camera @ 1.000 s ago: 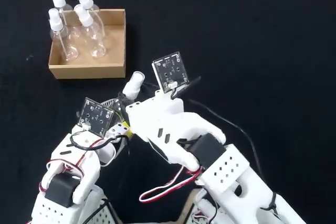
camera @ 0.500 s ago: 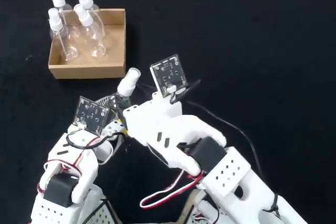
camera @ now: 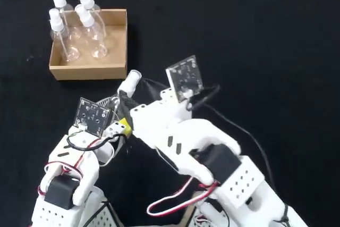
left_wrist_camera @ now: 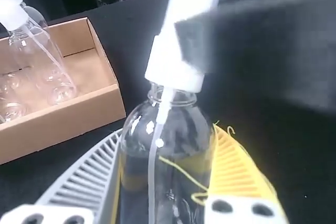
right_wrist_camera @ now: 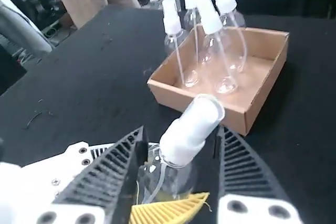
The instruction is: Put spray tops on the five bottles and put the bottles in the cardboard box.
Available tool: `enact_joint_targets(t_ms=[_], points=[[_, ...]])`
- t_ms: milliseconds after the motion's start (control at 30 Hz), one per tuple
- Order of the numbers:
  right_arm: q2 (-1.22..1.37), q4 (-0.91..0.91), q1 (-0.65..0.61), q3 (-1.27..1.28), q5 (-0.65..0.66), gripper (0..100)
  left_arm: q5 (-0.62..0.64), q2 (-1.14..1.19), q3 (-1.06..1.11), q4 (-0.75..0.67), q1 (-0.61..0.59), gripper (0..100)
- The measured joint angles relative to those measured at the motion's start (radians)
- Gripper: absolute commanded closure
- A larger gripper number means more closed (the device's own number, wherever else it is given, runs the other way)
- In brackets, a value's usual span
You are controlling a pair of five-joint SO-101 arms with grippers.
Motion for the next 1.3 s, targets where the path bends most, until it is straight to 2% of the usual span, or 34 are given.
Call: enact_joint_targets(t_ms=[100,200,333,433,700,867,1300], points=[[-0.055,0.014,0.008,0.000,0.000,80.5,0.000,0.000,0.000,0.000,0.000,91],[-0.115,0.014,0.075,0.000,0.000,82.5,0.000,0.000,0.000,0.000,0.000,91],[-0.130,0.014,0.207,-0.002,0.000,97.9,0.000,0.000,0.000,0.000,0.000,91],[-0.123,0.008,0.249,-0.035,0.000,95.3,0.000,0.000,0.000,0.000,0.000,91],[0.095,-0.149,0.252,-0.063,0.000,93.0,0.000,0.000,0.000,0.000,0.000,91],[0.213,-0.161,0.252,-0.063,0.000,92.8,0.000,0.000,0.000,0.000,0.000,91],[0.219,-0.143,0.169,-0.064,0.011,92.4,0.000,0.000,0.000,0.000,-0.002,91]])
